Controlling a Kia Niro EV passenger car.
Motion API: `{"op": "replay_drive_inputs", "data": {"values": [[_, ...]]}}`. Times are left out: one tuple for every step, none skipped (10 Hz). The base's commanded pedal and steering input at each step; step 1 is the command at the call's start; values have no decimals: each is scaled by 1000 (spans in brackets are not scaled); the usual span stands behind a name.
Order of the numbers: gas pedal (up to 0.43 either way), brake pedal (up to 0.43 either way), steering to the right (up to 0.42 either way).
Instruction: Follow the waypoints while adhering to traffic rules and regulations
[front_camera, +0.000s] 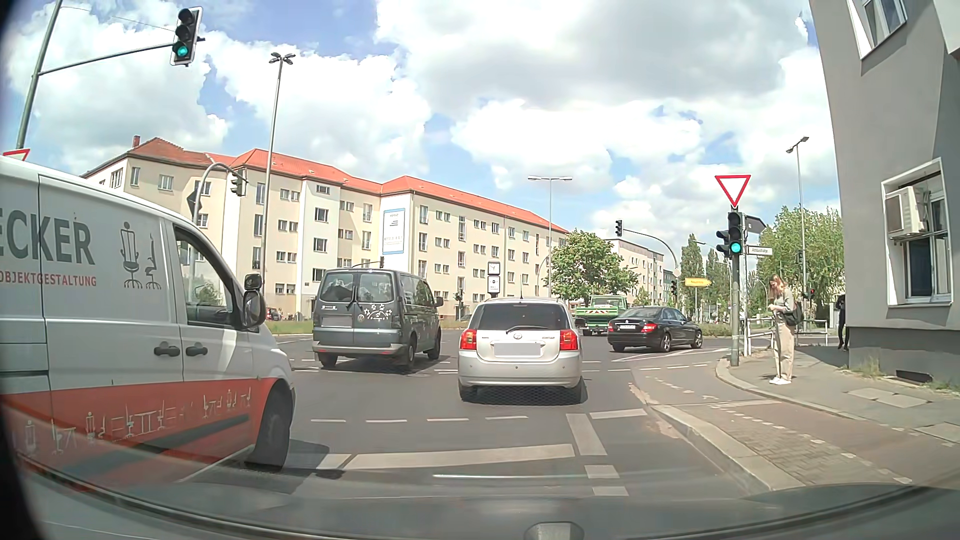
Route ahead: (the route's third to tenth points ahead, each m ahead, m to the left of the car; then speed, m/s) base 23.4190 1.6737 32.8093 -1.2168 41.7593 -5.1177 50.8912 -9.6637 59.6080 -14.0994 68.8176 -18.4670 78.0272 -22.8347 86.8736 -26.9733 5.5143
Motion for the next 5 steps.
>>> {"op": "replay_drive_inputs", "data": {"values": [[228,18,33],[228,18,34],[228,18,34],[228,18,34],[228,18,34]]}}
